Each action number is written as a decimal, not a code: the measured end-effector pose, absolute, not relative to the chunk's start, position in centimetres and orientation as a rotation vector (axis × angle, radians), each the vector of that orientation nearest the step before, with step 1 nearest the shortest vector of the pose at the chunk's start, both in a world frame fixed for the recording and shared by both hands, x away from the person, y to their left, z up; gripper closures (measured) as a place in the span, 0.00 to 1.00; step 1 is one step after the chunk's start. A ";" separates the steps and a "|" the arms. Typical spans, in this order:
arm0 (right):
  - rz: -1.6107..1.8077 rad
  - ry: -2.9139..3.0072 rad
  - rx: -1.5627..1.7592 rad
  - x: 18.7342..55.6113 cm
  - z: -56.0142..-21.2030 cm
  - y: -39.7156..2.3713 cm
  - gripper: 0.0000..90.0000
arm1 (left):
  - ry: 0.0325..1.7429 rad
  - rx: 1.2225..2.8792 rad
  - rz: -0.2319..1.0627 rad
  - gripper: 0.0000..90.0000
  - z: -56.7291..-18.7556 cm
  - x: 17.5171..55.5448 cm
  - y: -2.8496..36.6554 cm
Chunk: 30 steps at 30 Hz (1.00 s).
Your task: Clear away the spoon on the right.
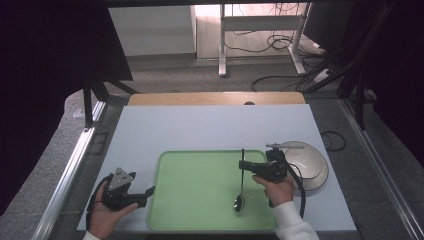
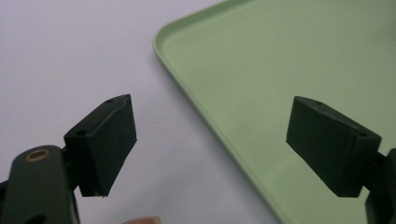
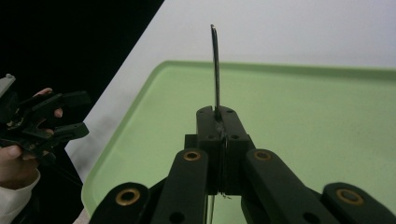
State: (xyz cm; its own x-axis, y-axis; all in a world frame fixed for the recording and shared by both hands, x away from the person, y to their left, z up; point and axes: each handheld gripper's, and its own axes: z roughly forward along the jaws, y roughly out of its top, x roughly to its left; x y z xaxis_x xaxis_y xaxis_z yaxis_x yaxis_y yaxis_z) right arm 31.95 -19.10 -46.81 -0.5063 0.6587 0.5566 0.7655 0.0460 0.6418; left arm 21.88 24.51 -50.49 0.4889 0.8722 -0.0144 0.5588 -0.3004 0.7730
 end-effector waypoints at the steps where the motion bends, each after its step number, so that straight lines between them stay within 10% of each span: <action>1: -1.466 -2.189 -1.499 31.9 -46.8 -19.1 1.00 | 1.177 1.995 0.540 0.17 -50.5 21.9 24.5; 30: -1.224 -2.327 -1.796 32.3 -51.6 -17.1 0.95 | 1.179 1.996 0.543 0.17 -50.5 21.9 24.5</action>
